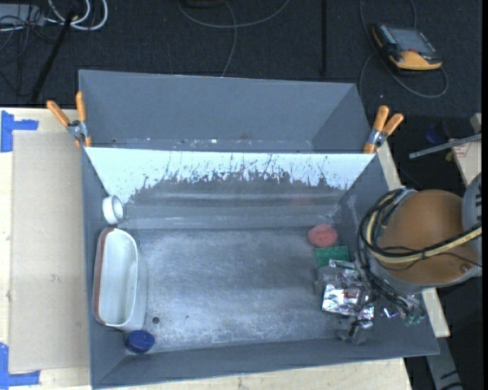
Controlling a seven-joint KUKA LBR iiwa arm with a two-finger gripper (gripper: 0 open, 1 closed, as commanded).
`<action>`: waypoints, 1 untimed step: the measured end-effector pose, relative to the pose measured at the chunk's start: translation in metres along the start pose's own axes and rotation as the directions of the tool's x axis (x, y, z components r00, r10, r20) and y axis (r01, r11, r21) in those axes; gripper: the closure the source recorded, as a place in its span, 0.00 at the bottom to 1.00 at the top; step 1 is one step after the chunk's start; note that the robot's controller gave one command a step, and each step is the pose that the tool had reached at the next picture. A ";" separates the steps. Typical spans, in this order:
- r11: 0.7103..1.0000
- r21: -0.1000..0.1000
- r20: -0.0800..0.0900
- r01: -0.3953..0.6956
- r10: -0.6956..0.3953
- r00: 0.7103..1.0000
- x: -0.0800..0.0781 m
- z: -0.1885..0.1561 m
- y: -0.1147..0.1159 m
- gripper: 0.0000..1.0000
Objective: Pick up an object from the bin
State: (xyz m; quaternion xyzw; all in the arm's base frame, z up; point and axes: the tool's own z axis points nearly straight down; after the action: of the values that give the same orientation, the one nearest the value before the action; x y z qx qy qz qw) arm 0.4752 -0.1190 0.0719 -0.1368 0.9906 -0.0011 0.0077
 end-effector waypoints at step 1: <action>0.999 -0.002 -0.012 -0.046 0.046 0.999 0.010 -0.029 -0.024 0.00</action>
Offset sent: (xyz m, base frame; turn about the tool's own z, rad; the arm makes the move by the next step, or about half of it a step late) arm -0.0044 -0.0254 0.0281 0.0410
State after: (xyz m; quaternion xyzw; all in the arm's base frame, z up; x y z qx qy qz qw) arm 0.4716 -0.1450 0.1009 -0.1142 0.9935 -0.0007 0.0016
